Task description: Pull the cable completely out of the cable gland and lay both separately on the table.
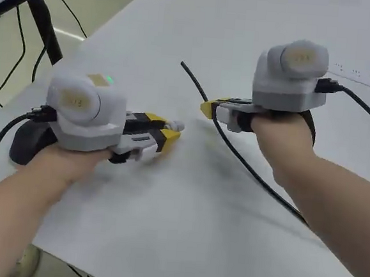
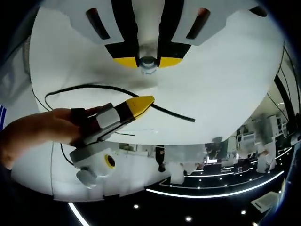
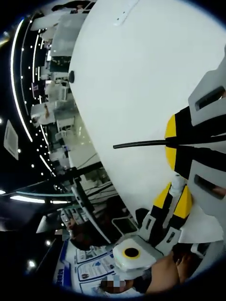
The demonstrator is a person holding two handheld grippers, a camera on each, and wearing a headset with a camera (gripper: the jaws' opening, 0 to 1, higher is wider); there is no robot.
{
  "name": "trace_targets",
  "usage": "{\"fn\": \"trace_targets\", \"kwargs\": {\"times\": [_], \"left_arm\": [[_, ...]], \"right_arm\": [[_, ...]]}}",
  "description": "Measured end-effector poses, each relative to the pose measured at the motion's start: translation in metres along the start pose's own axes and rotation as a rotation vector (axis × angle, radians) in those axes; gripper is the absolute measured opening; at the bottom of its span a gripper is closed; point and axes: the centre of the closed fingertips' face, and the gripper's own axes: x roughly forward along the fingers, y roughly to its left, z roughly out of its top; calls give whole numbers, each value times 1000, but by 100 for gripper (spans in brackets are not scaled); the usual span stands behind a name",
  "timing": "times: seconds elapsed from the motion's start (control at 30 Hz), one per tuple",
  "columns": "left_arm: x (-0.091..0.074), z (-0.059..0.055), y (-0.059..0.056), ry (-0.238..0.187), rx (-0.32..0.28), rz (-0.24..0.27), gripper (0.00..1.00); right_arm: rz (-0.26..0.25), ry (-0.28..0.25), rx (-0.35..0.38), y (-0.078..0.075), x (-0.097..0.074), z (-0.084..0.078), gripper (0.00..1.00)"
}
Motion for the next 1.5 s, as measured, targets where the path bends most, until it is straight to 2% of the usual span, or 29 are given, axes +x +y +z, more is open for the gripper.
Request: {"fn": "trace_targets", "kwargs": {"times": [0.07,0.13,0.17,0.3,0.37,0.4,0.47,0.5,0.53,0.6,0.63,0.67,0.7,0.77,0.83,0.9,0.93,0.97,1.0,1.03,1.07,1.1,1.13,1.17,1.2,1.3,1.37,1.43,1.5], "left_arm": [[1,-6,4,21,24,26,14],[2,-9,6,16,11,36,14],[3,-11,6,19,12,39,14],[3,-10,10,1,12,59,15],[4,-10,9,-1,20,53,15],[5,-10,8,0,23,48,15],[5,-10,9,1,10,52,16],[4,-10,9,2,9,56,17],[3,-10,10,2,10,62,20],[0,-10,10,9,-2,72,33],[-1,-10,7,9,-13,62,41],[-2,-10,6,7,-16,62,54],[-4,-9,6,6,-11,68,63],[-9,-7,7,14,-22,85,75],[-16,4,1,-19,-78,73,76],[-23,16,-4,-45,-104,72,87],[-25,18,-7,-39,-93,76,100],[-34,12,0,36,-41,148,99],[-37,12,-8,77,23,119,100],[-40,11,-12,103,14,111,100],[-43,12,-16,116,1,101,100],[-44,18,-17,98,-5,104,100],[-47,22,-19,87,-4,104,100],[-49,32,-24,57,-10,101,100],[-51,40,-30,42,-16,95,100],[-52,50,-41,38,-19,97,100],[-53,59,-52,13,-31,80,100],[-54,68,-58,-21,-48,78,100],[-57,75,-64,-32,-57,70,100]], "right_arm": [[-17,15,-15,-7,12,-5,0],[-24,51,-65,-9,17,-11,0],[-38,50,-79,-11,19,-11,0],[-53,45,-91,-12,20,-11,0],[-65,43,-118,-12,19,-10,0],[-78,48,-158,-13,18,-9,1],[-124,44,-203,-21,14,-6,11],[-122,57,-186,-19,9,-10,19],[-120,53,-185,-19,4,-11,21],[-141,43,-196,-24,-12,-11,23],[-163,29,-202,-29,-23,-11,25],[-182,31,-228,-34,-31,-12,29],[-202,45,-245,-42,-44,-17,34],[-220,50,-217,-51,-64,-23,41],[-269,12,-133,-66,-99,-27,55],[-292,-10,-34,-76,-138,-35,84],[-301,-38,-22,-79,-155,-36,96],[-304,-24,-57,-84,-184,-45,96],[-348,34,-96,-96,-215,-60,95],[-396,46,-79,-105,-236,-68,100],[-419,58,-62,-110,-259,-76,99],[-451,34,-36,-117,-280,-79,99],[-507,9,14,-125,-312,-85,99],[-551,-13,49,-130,-333,-88,99],[-606,-48,98,-136,-362,-94,99],[-712,-129,207,-141,-418,-109,99],[-745,-176,275,-137,-445,-122,99],[-765,-223,316,-134,-461,-131,99],[-785,-209,345,-134,-478,-155,99]]}}
